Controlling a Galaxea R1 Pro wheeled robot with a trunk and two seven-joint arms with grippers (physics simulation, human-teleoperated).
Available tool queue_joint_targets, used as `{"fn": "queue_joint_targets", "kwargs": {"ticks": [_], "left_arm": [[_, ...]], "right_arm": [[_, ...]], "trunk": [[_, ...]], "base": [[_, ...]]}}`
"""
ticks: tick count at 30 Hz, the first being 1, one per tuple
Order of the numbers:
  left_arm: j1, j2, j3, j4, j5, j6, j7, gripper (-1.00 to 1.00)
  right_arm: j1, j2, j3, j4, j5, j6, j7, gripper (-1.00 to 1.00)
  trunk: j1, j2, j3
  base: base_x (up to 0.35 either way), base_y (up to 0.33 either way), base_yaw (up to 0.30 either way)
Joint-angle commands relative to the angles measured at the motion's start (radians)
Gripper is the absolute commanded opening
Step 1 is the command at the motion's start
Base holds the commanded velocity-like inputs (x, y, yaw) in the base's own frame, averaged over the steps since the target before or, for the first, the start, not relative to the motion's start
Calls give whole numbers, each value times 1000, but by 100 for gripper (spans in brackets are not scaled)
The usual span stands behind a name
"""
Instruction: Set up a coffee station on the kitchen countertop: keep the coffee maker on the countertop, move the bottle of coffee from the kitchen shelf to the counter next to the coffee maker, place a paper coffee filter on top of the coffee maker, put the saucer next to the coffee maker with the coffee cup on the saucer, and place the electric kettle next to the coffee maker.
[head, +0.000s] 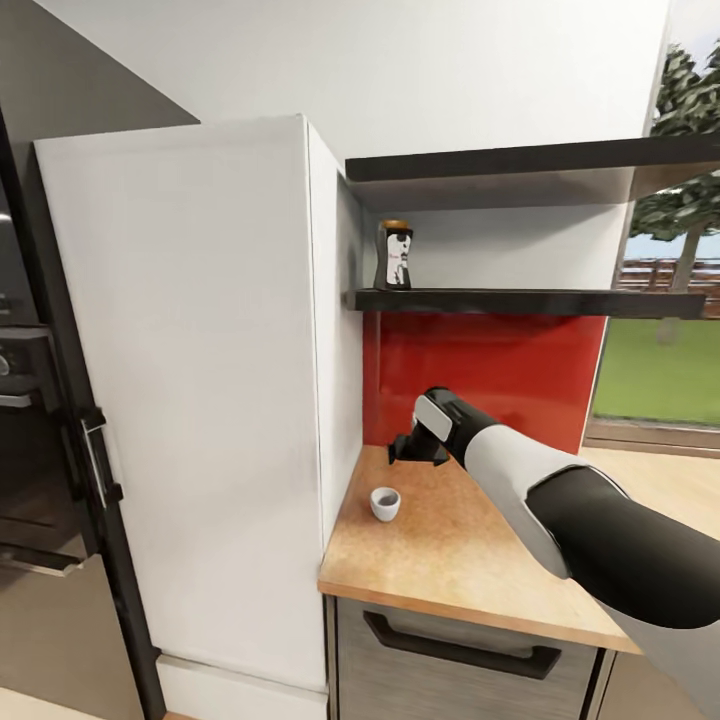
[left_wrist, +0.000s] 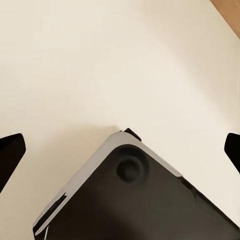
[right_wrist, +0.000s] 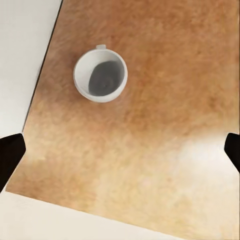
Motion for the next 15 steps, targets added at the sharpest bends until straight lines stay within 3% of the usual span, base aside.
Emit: {"fn": "queue_joint_targets", "kwargs": {"ticks": [1,9,12,15], "left_arm": [[1,0,8,-1,-1,-1,-5,100],[1,-1,8,-3,-4,-1,-5,100],[1,-1,9,-3,0,-1,-4,100],[1,0,9,-3,0,0,1,100]], "right_arm": [[0,0,4,5,-5,0,-7,100],[0,0,4,59,19,9,60,100],[0,0,4,74,23,41,123,100],[0,0,4,78,24,51,139,100]], "trunk": [[0,0,0],[0,0,0],[12,-21,-9],[23,-42,-19]], "base": [[24,0,1],[6,0,0],[0,0,0],[0,0,0]]}}
